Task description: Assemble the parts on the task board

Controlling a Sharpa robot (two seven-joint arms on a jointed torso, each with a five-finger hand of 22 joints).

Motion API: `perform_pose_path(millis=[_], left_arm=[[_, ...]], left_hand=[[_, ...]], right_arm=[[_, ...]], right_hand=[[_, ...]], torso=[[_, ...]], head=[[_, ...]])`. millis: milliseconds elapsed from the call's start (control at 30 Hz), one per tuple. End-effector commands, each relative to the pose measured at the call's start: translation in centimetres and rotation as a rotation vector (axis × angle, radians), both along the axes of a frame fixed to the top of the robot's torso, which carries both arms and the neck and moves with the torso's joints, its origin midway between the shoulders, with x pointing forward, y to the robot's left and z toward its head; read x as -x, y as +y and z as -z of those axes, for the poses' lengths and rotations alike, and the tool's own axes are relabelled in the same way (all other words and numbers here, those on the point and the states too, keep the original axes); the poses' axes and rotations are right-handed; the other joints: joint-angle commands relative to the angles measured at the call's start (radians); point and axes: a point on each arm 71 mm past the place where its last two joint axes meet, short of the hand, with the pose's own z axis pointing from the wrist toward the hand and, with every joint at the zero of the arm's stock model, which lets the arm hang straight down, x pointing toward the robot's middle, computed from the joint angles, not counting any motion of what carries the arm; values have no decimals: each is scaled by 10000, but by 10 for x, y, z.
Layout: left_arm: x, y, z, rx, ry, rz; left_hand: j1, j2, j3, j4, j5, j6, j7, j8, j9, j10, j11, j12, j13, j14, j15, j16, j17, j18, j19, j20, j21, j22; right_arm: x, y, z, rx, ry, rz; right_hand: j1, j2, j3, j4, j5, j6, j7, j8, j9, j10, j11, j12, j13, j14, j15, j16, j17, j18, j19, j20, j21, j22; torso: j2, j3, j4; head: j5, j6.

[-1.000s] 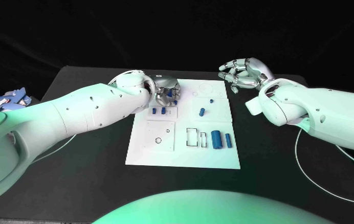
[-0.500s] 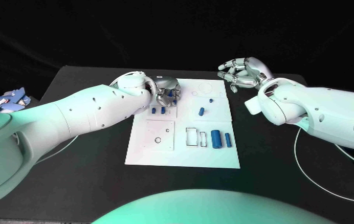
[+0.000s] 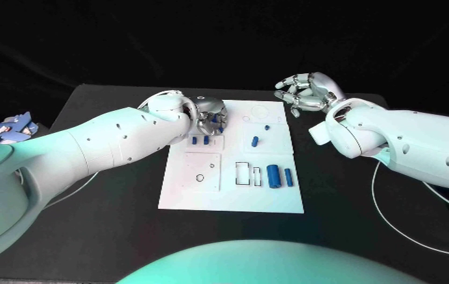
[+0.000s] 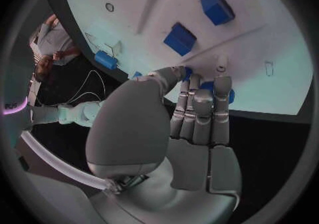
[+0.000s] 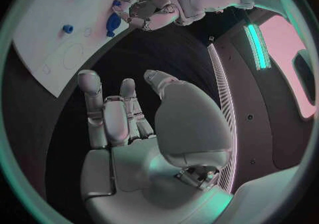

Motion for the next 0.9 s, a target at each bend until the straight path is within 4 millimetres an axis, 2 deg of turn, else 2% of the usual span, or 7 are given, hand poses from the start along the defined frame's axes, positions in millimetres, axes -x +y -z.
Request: perform_pose_path(millis=[33, 467, 900], left_arm=[[1, -1, 4, -222, 314, 3], [0, -2, 6, -6, 58, -35], [3, 1, -1, 752, -546, -10]], left_hand=[[5, 158, 66, -92, -53, 114, -2, -52, 9, 152, -12, 27, 26, 131, -40, 83, 121, -135, 174, -14, 135, 159], [-208, 339, 155, -315, -82, 555, -83, 0, 69, 592, -161, 86, 113, 599, -177, 368, 699, -257, 662, -116, 591, 810], [-294, 365, 274, -427, -46, 499, 7, -170, 20, 535, -70, -142, 65, 624, -124, 342, 585, -254, 650, -123, 608, 789]], right_arm=[[0, 2, -1, 29, -110, -141], [0, 2, -1, 24, -111, -154], [0, 2, 0, 38, -66, -147]], right_hand=[[58, 45, 67, 8, 66, -82, 28, 49, -13, -78, -25, -40, -8, -78, 1, -37, -8, 158, -66, 25, -35, -8], [54, 52, 73, 13, 67, -75, 27, 58, -14, -67, -26, -45, -21, -68, 0, -31, 17, 157, -63, 25, -36, -6], [50, 54, 76, 17, 67, -71, 26, 65, -15, -59, -27, -49, -33, -78, 0, -45, -12, 163, -78, 24, -65, -26]], torso=[[1, -11, 6], [3, -10, 1], [-20, -10, 7]], head=[[15, 1], [17, 1], [2, 1]])
